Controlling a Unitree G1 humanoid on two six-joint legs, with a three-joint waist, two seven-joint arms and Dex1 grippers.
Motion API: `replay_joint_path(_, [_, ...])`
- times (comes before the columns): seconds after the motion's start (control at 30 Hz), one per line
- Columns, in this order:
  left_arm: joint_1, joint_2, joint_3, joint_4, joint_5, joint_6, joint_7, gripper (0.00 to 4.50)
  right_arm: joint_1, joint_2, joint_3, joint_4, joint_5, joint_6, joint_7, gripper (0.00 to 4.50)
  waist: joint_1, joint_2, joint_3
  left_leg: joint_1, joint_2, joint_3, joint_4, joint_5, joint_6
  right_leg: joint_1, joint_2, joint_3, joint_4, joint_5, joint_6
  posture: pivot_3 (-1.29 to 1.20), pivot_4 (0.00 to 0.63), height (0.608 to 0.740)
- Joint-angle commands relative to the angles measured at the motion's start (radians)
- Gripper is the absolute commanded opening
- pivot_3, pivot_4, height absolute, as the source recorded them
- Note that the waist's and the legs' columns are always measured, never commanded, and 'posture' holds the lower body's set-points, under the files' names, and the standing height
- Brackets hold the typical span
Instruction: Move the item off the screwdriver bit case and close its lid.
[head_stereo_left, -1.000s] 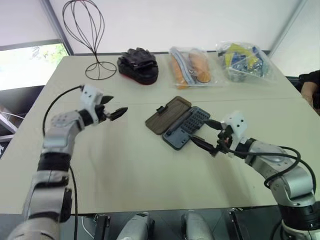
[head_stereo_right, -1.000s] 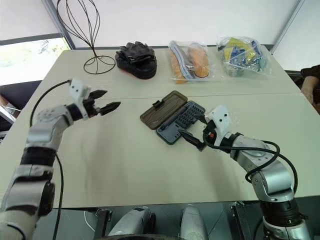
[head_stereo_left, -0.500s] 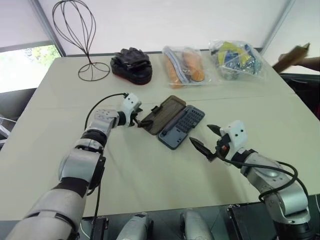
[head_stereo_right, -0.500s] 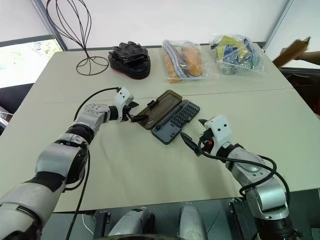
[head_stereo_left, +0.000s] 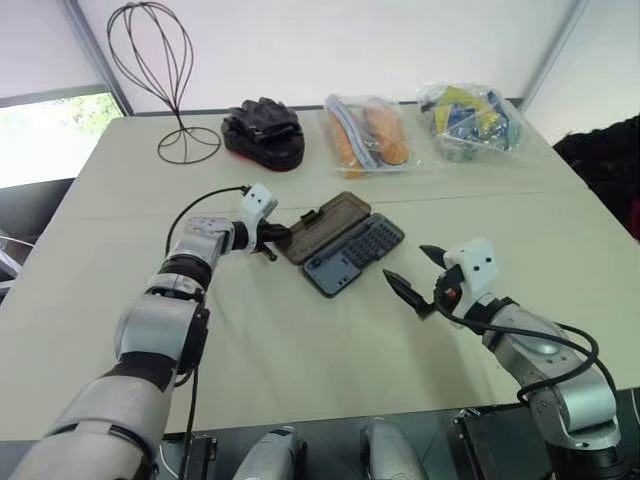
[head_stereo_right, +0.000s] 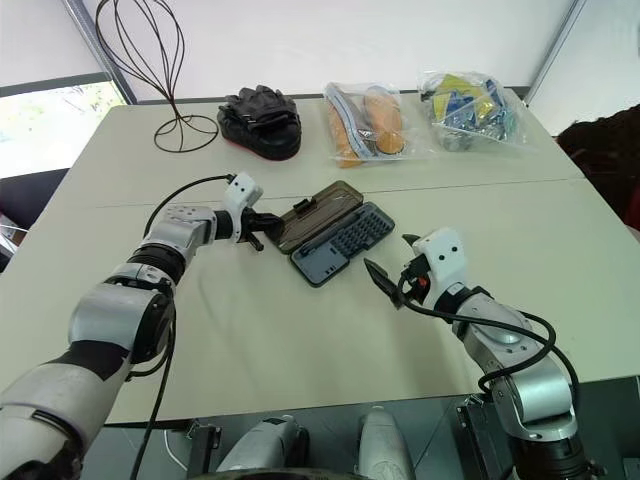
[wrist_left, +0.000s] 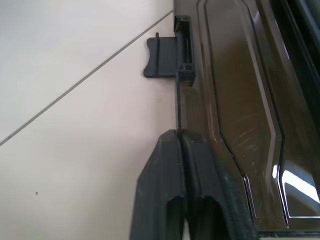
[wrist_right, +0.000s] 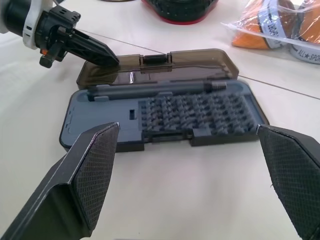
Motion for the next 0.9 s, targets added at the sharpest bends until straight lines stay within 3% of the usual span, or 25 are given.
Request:
replay_joint_path(0.03, [0.034, 0.009, -0.035, 0.046, 0.056, 0.036, -0.032, 0.03, -0.007, 0.003, -0.015, -0.015, -0.005, -0.024, -0.001, 4.50, 0.000, 0.000, 0.000, 0.000, 0.000, 0.000, 0.000, 0.000, 0.000, 0.000, 0.000, 0.000, 0.000, 0.000, 0.000, 0.00, 0.150, 0.740])
replay_joint_path(0.13, [0.030, 0.017, -0.056, 0.039, 0.079, -0.016, -0.069, 0.03, -0.011, 0.005, -0.015, -0.008, -0.010, -0.028, -0.001, 4.50, -0.001, 0.000, 0.000, 0.000, 0.000, 0.000, 0.000, 0.000, 0.000, 0.000, 0.000, 0.000, 0.000, 0.000, 0.000, 0.00, 0.150, 0.740])
replay_joint_path(0.23, [0.032, 0.031, -0.103, 0.011, 0.122, -0.211, -0.172, 0.03, -0.009, -0.002, -0.019, -0.009, -0.009, -0.025, 0.008, 4.50, -0.002, 0.000, 0.000, 0.000, 0.000, 0.000, -0.001, 0.000, 0.000, -0.001, 0.000, 0.000, 0.000, 0.000, 0.000, 0.00, 0.150, 0.740])
replay_joint_path(0.33, [0.003, 0.047, -0.141, -0.003, 0.148, -0.347, -0.307, 0.03, 0.006, -0.063, -0.046, -0.050, 0.037, 0.011, 0.076, 4.50, 0.002, 0.000, 0.000, -0.001, 0.000, 0.000, -0.001, 0.000, 0.000, -0.001, 0.000, 0.000, -0.001, 0.000, 0.000, 0.00, 0.150, 0.740])
replay_joint_path(0.43, [-0.026, 0.066, -0.188, -0.004, 0.200, -0.487, -0.339, 0.03, 0.028, -0.135, -0.097, -0.102, 0.113, 0.063, 0.145, 4.50, 0.006, -0.001, 0.000, -0.002, -0.001, 0.000, -0.001, 0.000, 0.000, -0.001, -0.001, -0.001, -0.002, 0.000, 0.000, 0.00, 0.150, 0.740])
replay_joint_path(0.67, [-0.082, 0.079, -0.243, 0.017, 0.293, -0.705, -0.198, 0.03, 0.079, -0.261, -0.209, -0.185, 0.270, 0.186, 0.225, 4.50, 0.006, -0.003, 0.002, -0.003, 0.000, -0.001, 0.000, 0.000, 0.000, 0.000, -0.001, -0.001, -0.004, 0.000, 0.000, 0.00, 0.150, 0.740])
replay_joint_path(0.9, [-0.084, 0.070, -0.269, 0.035, 0.345, -0.772, -0.100, 0.03, 0.082, -0.267, -0.198, -0.187, 0.269, 0.187, 0.206, 4.50, 0.007, -0.004, 0.002, -0.003, 0.000, -0.001, 0.000, 0.000, 0.000, 0.000, -0.001, 0.000, -0.003, 0.000, 0.000, 0.00, 0.150, 0.740])
